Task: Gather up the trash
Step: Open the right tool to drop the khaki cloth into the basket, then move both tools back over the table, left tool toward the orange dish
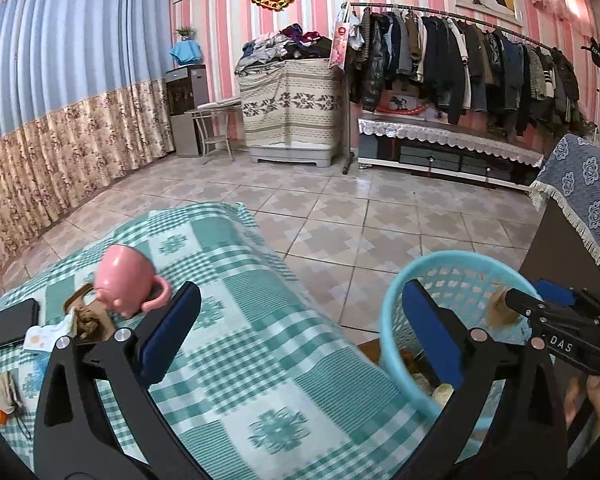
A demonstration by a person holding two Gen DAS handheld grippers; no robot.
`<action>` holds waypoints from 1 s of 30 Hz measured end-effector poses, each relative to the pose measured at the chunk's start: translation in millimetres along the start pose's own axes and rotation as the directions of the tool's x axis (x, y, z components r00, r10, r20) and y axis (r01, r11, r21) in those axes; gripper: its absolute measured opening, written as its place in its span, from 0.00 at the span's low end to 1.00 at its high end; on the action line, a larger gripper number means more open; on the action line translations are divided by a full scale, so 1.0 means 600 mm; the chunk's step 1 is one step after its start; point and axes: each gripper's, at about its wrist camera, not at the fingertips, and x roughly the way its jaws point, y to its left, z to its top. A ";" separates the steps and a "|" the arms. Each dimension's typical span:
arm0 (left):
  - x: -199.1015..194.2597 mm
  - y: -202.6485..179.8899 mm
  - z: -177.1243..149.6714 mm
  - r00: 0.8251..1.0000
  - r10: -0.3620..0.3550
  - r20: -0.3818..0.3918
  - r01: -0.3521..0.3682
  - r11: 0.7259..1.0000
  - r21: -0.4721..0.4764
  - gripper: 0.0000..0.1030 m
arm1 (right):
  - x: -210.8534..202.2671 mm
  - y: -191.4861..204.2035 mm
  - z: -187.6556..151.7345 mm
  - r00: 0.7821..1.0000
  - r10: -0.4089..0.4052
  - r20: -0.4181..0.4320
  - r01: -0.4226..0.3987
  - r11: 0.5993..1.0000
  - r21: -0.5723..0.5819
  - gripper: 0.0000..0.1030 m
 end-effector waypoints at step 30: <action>-0.120 0.184 -0.083 0.996 0.091 -0.011 -0.092 0.988 -0.121 0.95 | -0.070 0.158 -0.013 0.997 -0.035 0.066 0.047 0.981 -0.189 0.96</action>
